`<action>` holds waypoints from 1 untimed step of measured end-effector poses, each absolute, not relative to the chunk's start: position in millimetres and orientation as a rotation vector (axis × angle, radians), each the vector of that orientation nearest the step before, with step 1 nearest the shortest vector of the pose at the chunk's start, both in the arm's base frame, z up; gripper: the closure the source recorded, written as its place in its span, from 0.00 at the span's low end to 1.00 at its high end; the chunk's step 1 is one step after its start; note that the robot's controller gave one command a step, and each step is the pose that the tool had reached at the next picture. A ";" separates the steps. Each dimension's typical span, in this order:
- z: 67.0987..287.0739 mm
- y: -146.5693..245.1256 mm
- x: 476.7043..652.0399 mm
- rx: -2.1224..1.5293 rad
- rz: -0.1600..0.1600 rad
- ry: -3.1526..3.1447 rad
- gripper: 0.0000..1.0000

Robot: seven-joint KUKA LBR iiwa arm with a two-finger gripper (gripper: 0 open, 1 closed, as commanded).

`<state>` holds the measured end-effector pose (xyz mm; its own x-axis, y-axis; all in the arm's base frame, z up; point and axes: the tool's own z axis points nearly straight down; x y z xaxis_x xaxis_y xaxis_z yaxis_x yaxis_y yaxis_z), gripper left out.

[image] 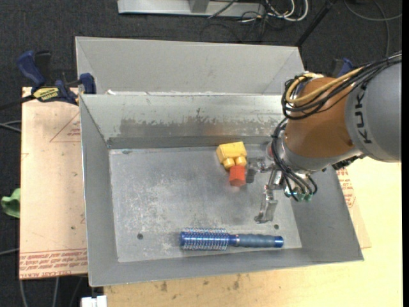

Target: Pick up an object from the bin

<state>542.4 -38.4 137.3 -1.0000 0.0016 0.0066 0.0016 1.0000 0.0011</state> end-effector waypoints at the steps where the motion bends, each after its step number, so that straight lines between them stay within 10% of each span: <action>1: 90.6 12.5 490.9 0.473 -0.005 -3.102 0.00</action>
Offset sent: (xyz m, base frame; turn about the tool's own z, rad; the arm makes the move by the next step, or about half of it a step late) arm -0.0505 0.0485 -0.0450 -0.3041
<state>490.9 12.5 90.6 -0.9545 -0.2982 0.0027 -0.2982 0.9545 0.0037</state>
